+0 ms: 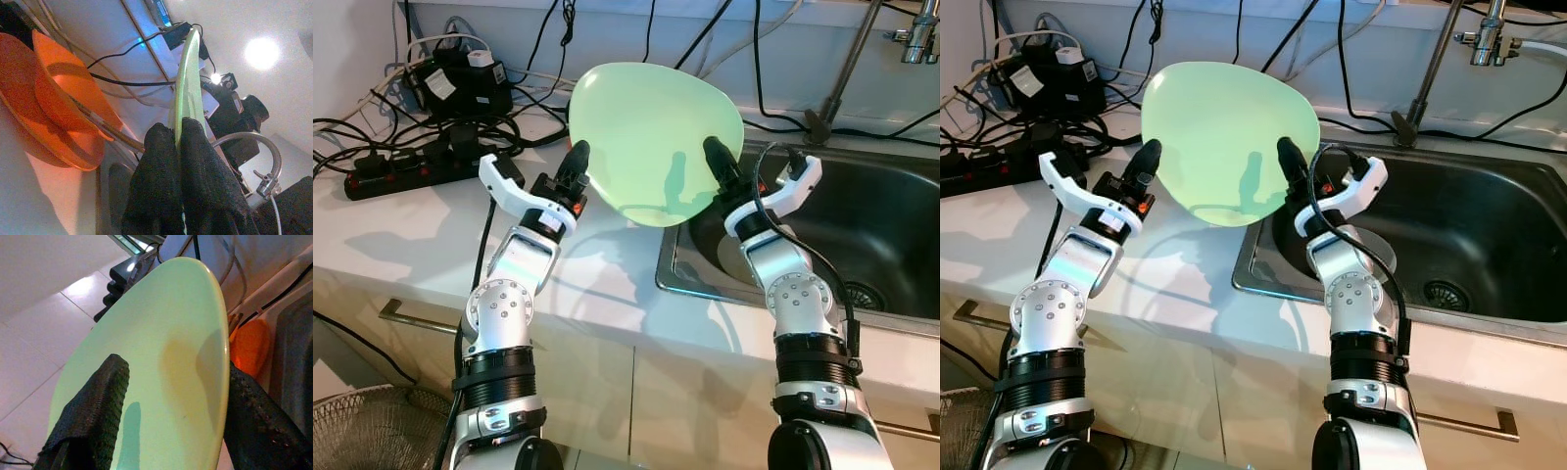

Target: Kitchen organization

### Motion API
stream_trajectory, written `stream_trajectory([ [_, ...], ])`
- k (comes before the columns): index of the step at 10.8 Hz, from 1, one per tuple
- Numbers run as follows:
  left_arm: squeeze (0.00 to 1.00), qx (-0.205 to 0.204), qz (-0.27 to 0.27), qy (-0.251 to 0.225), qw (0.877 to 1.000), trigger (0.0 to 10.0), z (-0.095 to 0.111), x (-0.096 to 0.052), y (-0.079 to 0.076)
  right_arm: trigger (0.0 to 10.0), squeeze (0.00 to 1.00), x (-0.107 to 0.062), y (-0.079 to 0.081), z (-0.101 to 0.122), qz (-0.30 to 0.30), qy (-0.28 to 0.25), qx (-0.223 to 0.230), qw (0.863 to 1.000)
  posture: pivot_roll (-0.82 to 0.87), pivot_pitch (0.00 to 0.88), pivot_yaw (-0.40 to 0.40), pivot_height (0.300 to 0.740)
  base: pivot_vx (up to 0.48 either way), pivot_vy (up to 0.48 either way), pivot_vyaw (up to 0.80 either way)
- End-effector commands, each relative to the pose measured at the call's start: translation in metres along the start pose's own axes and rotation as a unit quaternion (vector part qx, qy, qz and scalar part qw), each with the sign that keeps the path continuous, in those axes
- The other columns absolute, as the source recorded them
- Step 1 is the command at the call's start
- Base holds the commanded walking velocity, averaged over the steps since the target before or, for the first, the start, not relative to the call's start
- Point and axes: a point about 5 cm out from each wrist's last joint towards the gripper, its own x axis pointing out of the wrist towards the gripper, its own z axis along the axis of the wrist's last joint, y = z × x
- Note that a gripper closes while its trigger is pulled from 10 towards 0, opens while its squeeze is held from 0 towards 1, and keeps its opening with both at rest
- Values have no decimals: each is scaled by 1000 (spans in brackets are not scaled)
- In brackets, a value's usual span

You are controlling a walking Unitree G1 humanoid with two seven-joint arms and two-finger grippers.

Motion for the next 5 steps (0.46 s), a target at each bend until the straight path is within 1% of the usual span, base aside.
stream_trajectory([
  [1,0,-3,-37,-5,999,10000,1,6,-14,9804,0,-2,2,2,10,-2,4,1000,183,0,38,740,0,0,0],
  [2,0,-3,-33,-5,999,10000,1,6,-13,0,0,-2,3,3,11,-6,9,1000,183,1,38,740,0,0,0],
  [5,0,-1,-30,-5,1000,10000,2,6,-12,0,0,-3,4,3,20,-6,19,1000,183,4,39,740,0,0,0],
])
